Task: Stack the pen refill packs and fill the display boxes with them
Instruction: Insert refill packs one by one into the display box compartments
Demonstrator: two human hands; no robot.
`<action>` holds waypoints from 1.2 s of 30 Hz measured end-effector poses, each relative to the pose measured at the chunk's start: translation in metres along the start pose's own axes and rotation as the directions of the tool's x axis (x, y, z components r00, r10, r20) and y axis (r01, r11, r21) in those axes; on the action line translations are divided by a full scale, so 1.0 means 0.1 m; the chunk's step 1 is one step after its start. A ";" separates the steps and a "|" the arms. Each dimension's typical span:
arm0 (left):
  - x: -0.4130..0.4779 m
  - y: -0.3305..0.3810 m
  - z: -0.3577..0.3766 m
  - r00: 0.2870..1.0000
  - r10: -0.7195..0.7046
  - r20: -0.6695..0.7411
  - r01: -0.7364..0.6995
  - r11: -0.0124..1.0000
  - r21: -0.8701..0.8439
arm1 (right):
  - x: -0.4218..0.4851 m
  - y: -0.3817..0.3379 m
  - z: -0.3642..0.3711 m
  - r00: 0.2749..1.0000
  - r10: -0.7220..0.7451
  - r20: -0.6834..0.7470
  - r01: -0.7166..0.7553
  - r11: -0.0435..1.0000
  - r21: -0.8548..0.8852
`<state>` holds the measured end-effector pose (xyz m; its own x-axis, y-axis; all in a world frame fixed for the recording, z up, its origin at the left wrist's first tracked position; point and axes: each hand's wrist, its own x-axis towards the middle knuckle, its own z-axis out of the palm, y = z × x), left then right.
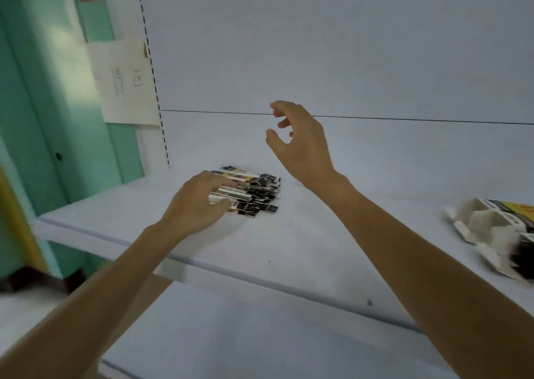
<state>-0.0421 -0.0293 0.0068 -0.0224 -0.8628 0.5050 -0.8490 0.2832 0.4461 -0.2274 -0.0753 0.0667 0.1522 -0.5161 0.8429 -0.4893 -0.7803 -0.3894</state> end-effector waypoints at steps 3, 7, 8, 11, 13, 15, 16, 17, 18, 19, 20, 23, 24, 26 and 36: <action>0.13 -0.40 -0.25 1.000 0.007 -0.025 -0.007 0.999 -0.033 | 0.15 -0.15 0.49 1.000 0.018 0.002 -0.018 1.000 -0.005; 0.32 -0.91 -0.39 0.996 0.047 -0.070 -0.053 0.994 -0.099 | 0.23 -0.22 1.02 0.999 0.045 -0.007 -0.045 0.998 -0.036; 0.38 -1.01 -0.44 0.997 0.050 -0.064 -0.057 0.993 -0.105 | 0.23 -0.23 1.10 0.998 0.062 -0.014 -0.062 0.997 -0.040; 0.55 -1.19 -0.64 0.996 0.039 -0.084 -0.052 0.987 -0.152 | 0.27 -0.24 1.26 0.994 0.110 -0.015 -0.111 0.991 -0.074; 0.63 -1.29 -0.74 0.991 0.061 -0.123 -0.081 0.983 -0.164 | 0.33 -0.25 1.31 0.992 0.126 -0.030 -0.128 0.987 -0.092; 0.65 -1.40 -0.79 0.986 0.087 -0.144 -0.111 0.980 -0.166 | 0.40 -0.28 1.35 0.995 0.101 -0.026 -0.103 0.987 -0.124; 0.65 -1.45 -0.80 0.985 0.094 -0.143 -0.118 0.979 -0.165 | 0.43 -0.30 1.37 0.996 0.084 -0.020 -0.086 0.985 -0.148; 0.64 -1.49 -0.81 0.987 0.093 -0.134 -0.114 0.980 -0.165 | 0.47 -0.32 1.39 0.997 0.073 -0.012 -0.074 0.983 -0.170; 0.64 -1.52 -0.81 0.988 0.087 -0.124 -0.107 0.980 -0.169 | 0.51 -0.34 1.40 0.997 0.072 -0.003 -0.071 0.980 -0.185; 0.66 -1.54 -0.82 0.990 0.078 -0.114 -0.098 0.978 -0.181 | 0.55 -0.36 1.40 0.997 0.074 0.004 -0.071 0.978 -0.194; 0.68 -1.56 -0.82 0.992 0.072 -0.103 -0.091 0.976 -0.197 | 0.59 -0.37 1.40 0.997 0.073 0.006 -0.070 0.976 -0.204; 0.76 -1.56 -0.75 0.993 0.103 -0.057 -0.112 0.973 -0.203 | 0.65 -0.34 1.38 0.997 0.082 0.009 -0.076 0.957 -0.280; 0.78 -1.57 -0.69 0.992 0.122 -0.034 -0.127 0.973 -0.195 | 0.63 -0.30 1.38 0.995 0.098 0.027 -0.084 0.943 -0.323; 0.80 -1.60 -0.53 0.989 0.140 0.042 -0.130 0.974 -0.184 | 0.53 -0.18 1.40 0.974 0.192 0.118 -0.129 0.905 -0.405; 0.98 -1.66 -0.01 0.948 0.074 0.310 -0.037 0.992 -0.121 | -0.16 0.31 1.49 0.821 0.408 0.400 -0.106 0.796 -0.596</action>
<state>0.0972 -0.1606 -0.0173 -0.2477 -0.9268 0.2823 -0.7772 0.3640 0.5132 -0.1174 -0.1439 -0.0141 0.2685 -0.8833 0.3842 -0.9173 -0.3562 -0.1780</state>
